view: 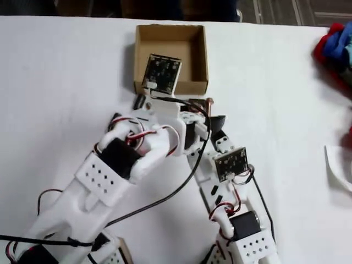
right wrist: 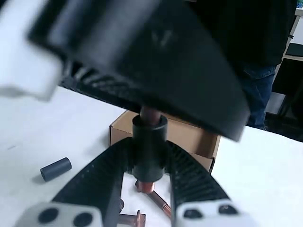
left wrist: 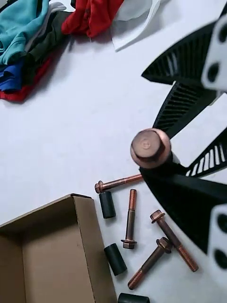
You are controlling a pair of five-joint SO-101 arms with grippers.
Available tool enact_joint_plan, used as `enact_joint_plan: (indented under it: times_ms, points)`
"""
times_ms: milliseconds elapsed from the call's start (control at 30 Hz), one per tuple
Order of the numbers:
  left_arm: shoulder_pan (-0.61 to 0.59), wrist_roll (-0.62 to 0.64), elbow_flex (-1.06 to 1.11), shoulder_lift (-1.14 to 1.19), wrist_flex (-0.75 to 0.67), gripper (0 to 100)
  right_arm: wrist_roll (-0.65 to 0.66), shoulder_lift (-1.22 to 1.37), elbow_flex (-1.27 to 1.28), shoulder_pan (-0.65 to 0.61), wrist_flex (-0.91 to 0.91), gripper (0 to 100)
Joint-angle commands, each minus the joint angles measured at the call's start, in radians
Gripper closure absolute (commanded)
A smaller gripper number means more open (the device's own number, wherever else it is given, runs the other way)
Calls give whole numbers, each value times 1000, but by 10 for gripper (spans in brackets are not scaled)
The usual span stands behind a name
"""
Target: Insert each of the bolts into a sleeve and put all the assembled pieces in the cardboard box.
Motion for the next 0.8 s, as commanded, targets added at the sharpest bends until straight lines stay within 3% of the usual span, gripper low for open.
enact_joint_plan:
  times_ms: [0,400,600,667,767]
  points:
    - [-54,8,-82,-72,6,729,-5,-27,11,10,-4,978]
    - [-135,6,-131,-181,100,729,-9,-21,11,10,-2,978]
    - [-407,-11,-117,-192,230,729,-11,-18,11,96,139,978]
    - [-528,-137,-62,-192,287,729,-29,-18,11,136,182,978]
    - [-660,-425,97,-198,296,729,-118,-18,0,157,188,978]
